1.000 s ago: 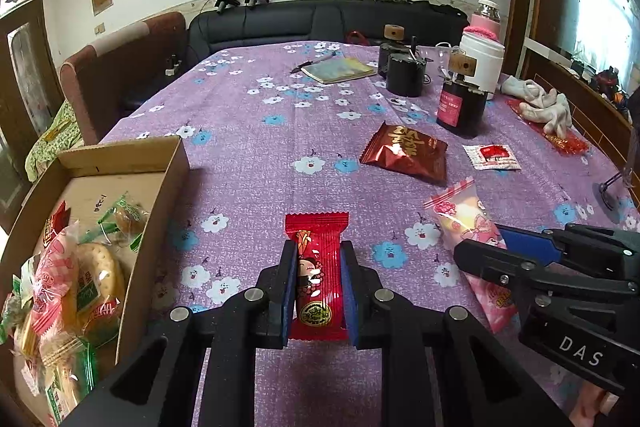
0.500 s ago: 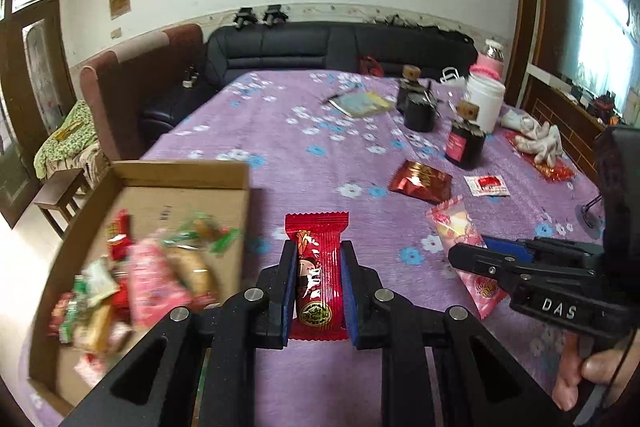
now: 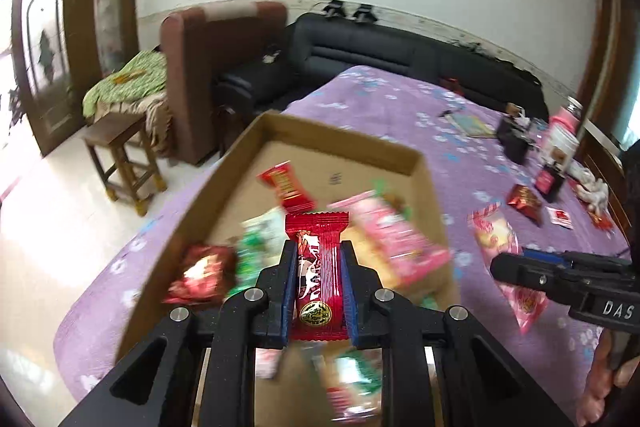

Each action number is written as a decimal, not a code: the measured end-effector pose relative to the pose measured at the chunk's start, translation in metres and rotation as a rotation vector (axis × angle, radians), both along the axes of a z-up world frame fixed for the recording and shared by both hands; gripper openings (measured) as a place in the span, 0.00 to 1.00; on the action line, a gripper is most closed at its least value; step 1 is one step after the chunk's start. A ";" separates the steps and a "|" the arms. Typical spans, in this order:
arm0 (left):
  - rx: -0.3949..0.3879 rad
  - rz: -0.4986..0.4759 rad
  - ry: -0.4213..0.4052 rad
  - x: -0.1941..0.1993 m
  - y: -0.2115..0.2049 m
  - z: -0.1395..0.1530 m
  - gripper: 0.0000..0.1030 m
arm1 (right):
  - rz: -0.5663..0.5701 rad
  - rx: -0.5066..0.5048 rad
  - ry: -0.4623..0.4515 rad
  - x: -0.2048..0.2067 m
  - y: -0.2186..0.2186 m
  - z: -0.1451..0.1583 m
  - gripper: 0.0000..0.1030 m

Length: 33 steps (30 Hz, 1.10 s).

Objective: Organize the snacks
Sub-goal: 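Open both tools over the box to drop the candies, then move both tools back over the table toward the remaining snacks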

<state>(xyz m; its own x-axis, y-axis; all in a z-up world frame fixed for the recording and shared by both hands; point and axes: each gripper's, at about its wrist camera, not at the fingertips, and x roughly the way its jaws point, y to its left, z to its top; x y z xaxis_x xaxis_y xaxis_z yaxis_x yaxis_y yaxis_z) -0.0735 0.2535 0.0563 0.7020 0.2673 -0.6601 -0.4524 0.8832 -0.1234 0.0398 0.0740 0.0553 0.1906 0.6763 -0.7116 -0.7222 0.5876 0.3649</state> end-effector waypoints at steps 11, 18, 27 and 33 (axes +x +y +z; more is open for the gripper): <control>-0.037 0.024 0.005 -0.018 0.030 -0.021 0.20 | 0.023 -0.032 -0.003 -0.016 0.073 -0.014 0.24; -0.043 -0.003 0.002 -0.017 0.029 -0.023 0.20 | 0.027 -0.037 -0.042 -0.022 0.092 -0.016 0.33; -0.023 0.015 -0.034 -0.024 0.025 -0.011 0.67 | 0.004 0.043 -0.058 -0.022 0.058 0.003 0.49; 0.007 -0.011 -0.067 -0.027 0.006 0.009 0.67 | -0.057 0.090 -0.041 -0.011 0.005 0.012 0.49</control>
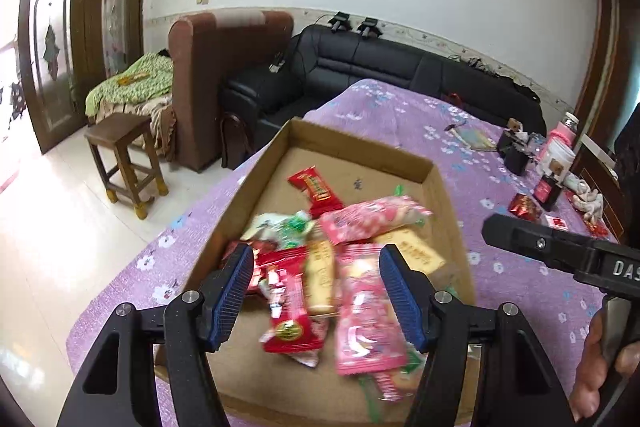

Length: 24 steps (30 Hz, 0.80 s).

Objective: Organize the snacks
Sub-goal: 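Move both tools back over the table toward the remaining snacks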

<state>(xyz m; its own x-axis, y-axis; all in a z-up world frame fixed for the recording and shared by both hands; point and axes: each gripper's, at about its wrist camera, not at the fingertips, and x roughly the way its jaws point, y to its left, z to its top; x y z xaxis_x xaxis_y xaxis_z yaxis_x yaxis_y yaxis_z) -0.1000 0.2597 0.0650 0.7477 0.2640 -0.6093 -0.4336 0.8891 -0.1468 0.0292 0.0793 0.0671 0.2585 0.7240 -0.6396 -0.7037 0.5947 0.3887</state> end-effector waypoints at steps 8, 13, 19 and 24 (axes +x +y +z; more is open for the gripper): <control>0.052 -0.200 -0.009 0.026 -0.083 0.024 0.67 | -0.156 -0.062 0.011 0.029 -0.103 -0.016 0.49; -0.042 -0.362 0.100 0.073 -0.139 -0.002 0.67 | -0.295 -0.059 0.055 0.055 -0.171 -0.026 0.48; -0.065 -0.437 0.235 0.140 -0.186 -0.037 0.67 | -0.414 -0.054 0.082 0.088 -0.225 -0.025 0.48; 0.076 -0.288 0.182 0.145 -0.180 -0.049 0.67 | -0.419 -0.033 0.095 0.130 -0.225 -0.022 0.47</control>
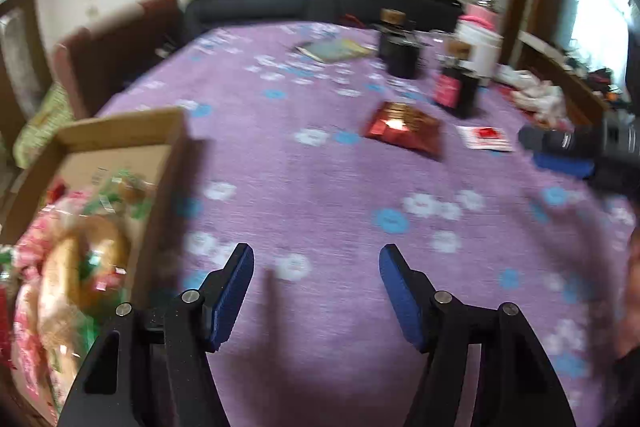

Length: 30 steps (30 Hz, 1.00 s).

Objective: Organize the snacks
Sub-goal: 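Move both tools back over the table toward the remaining snacks, then grasp the white sachet with the red label using the right tool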

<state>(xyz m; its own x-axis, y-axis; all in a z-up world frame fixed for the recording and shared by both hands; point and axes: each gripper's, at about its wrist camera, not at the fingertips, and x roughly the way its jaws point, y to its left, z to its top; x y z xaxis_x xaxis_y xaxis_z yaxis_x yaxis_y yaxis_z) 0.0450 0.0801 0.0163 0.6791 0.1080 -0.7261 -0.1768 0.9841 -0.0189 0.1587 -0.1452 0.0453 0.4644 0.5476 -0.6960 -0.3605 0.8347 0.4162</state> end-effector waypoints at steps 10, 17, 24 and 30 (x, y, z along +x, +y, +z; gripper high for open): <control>0.007 0.018 -0.056 -0.006 0.013 0.005 0.67 | 0.020 -0.011 -0.008 0.086 0.068 -0.022 0.40; -0.036 0.035 -0.051 -0.005 0.021 0.005 0.67 | 0.294 0.046 0.158 0.046 0.093 -0.044 0.40; -0.042 0.025 -0.037 -0.002 0.019 0.003 0.67 | 0.044 -0.193 -0.120 0.063 0.016 0.008 0.40; -0.044 0.026 -0.035 -0.001 0.020 0.002 0.67 | -0.026 -0.136 -0.009 0.112 -0.023 -0.031 0.40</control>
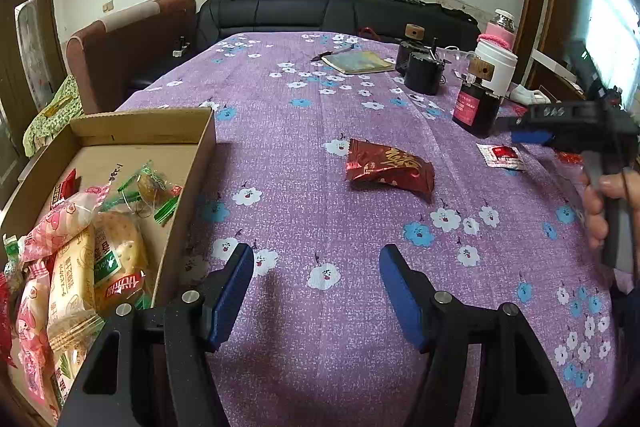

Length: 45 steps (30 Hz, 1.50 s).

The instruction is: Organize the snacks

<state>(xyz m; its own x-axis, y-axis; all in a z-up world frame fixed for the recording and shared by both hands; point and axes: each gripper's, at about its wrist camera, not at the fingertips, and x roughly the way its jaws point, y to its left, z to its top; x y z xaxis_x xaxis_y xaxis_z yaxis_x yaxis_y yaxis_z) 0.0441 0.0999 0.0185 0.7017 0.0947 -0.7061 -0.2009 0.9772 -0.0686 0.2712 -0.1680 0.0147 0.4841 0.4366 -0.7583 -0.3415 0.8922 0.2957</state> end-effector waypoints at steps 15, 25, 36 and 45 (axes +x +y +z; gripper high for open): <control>0.016 -0.031 0.000 0.000 -0.007 -0.001 0.67 | 0.096 -0.261 -0.015 -0.066 0.047 -0.009 0.48; -0.060 -0.101 0.038 0.005 -0.012 0.001 0.67 | -0.041 -0.164 -0.019 -0.112 0.041 -0.008 0.23; -0.229 0.065 0.130 0.098 0.026 0.045 0.76 | 0.040 0.090 0.001 -0.124 0.017 -0.003 0.23; -0.314 0.065 0.247 0.143 0.025 -0.007 0.44 | 0.022 0.136 0.004 -0.118 0.010 0.002 0.23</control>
<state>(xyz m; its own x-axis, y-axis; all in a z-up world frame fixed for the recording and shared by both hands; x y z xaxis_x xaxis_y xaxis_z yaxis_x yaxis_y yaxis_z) 0.1875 0.1250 0.0120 0.5067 -0.1142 -0.8545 -0.3097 0.9009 -0.3040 0.1536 -0.1577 0.0165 0.4704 0.5461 -0.6932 -0.3597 0.8359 0.4145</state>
